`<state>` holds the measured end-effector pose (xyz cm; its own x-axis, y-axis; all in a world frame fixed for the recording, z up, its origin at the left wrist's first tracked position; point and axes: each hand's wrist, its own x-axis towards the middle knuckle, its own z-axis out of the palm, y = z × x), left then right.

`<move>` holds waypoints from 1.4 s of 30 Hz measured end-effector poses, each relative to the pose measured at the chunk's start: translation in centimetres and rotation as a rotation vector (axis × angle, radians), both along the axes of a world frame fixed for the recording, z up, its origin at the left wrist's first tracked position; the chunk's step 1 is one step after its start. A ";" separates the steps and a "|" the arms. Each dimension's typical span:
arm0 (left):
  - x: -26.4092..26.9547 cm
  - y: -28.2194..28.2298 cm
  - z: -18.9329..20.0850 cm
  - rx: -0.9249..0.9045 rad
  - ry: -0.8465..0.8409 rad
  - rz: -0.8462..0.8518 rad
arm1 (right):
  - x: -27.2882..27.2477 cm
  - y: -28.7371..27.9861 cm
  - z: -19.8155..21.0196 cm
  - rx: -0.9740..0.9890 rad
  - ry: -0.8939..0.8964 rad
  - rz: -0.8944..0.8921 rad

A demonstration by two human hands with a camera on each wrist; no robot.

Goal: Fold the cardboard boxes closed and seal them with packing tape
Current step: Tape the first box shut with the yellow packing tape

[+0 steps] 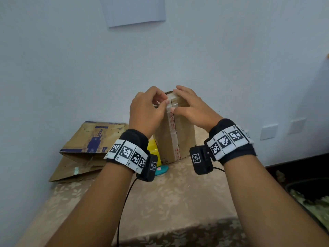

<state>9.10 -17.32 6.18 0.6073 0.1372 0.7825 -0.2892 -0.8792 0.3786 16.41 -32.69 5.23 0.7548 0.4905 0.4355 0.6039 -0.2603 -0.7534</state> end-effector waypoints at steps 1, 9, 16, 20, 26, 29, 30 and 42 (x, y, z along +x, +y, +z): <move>0.0 0.0 -0.1 -0.004 -0.006 -0.001 | 0.2 0.1 -0.1 0.001 -0.014 -0.004; 0.2 0.0 -0.4 -0.073 -0.044 -0.028 | 0.9 0.3 -1.0 0.001 -0.112 -0.029; 0.1 -0.2 -0.6 -0.064 -0.050 -0.001 | 0.8 0.8 -1.2 0.029 -0.179 -0.109; 0.0 -0.3 -0.6 -0.072 -0.053 0.013 | 0.7 0.9 -1.2 0.036 -0.215 -0.139; 0.1 -0.2 -1.0 -0.076 -0.060 0.046 | -0.2 0.8 -0.5 0.036 -0.277 -0.180; 0.3 -0.2 -1.0 -0.107 -0.051 0.049 | -0.4 0.8 -0.3 0.033 -0.268 -0.199; 0.3 -0.3 -1.0 -0.113 -0.050 0.051 | -0.3 0.8 -0.3 0.032 -0.260 -0.205; 0.7 0.2 -1.0 -0.239 -0.037 0.000 | -0.3 1.6 -0.4 0.047 -0.287 -0.181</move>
